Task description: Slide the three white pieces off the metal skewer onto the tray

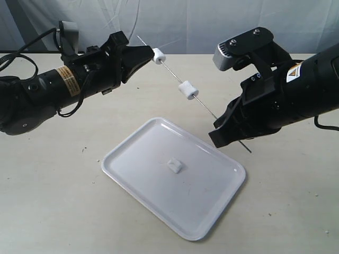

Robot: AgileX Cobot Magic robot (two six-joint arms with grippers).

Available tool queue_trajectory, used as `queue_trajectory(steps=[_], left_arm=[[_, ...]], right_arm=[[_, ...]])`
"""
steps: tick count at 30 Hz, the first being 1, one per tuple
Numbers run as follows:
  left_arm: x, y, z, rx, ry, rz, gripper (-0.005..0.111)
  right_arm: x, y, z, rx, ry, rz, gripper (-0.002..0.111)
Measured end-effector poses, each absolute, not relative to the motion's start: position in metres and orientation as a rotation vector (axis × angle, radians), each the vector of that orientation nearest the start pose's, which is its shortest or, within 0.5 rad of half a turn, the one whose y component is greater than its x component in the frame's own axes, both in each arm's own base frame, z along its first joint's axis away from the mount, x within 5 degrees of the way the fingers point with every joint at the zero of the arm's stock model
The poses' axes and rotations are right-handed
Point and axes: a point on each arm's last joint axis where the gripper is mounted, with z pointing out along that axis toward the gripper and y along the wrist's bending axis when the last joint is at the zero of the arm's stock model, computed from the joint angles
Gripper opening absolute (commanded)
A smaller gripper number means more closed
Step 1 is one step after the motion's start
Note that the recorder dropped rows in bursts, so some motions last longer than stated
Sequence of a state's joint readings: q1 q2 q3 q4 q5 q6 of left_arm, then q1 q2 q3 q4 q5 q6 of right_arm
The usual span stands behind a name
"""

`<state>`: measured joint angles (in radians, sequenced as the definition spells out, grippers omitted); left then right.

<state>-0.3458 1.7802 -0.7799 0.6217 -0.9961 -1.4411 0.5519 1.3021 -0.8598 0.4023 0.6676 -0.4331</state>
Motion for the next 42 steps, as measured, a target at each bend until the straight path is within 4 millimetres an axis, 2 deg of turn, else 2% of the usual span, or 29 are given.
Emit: queue_trajectory(steps=[19, 24, 28, 32, 35, 37, 42], left_arm=[[0.324, -0.146, 0.207, -0.344, 1.688, -1.289, 0.0], [0.339, -0.135, 0.216, -0.471, 1.609, -1.223, 0.0], [0.343, -0.135, 0.22, -0.486, 1.601, -1.215, 0.0], [0.341, -0.14, 0.214, -0.405, 1.708, -1.176, 0.0], [0.333, -0.15, 0.204, -0.207, 1.864, -1.142, 0.0], [0.329, -0.153, 0.197, -0.155, 1.952, -1.136, 0.0], [0.315, -0.161, 0.187, -0.045, 2.133, -1.203, 0.0]], right_arm=[[0.204, 0.152, 0.266, -0.928, 2.419, 0.496, -0.001], [0.197, 0.15, 0.262, -0.986, 2.482, 0.5, -0.001], [0.197, 0.15, 0.262, -0.994, 2.485, 0.499, -0.001], [0.198, 0.148, 0.261, -1.02, 2.483, 0.451, -0.001], [0.203, 0.139, 0.258, -0.965, 2.519, 0.304, -0.001], [0.205, 0.134, 0.258, -0.938, 2.531, 0.221, -0.001], [0.209, 0.131, 0.258, -0.891, 2.519, 0.167, -0.001]])
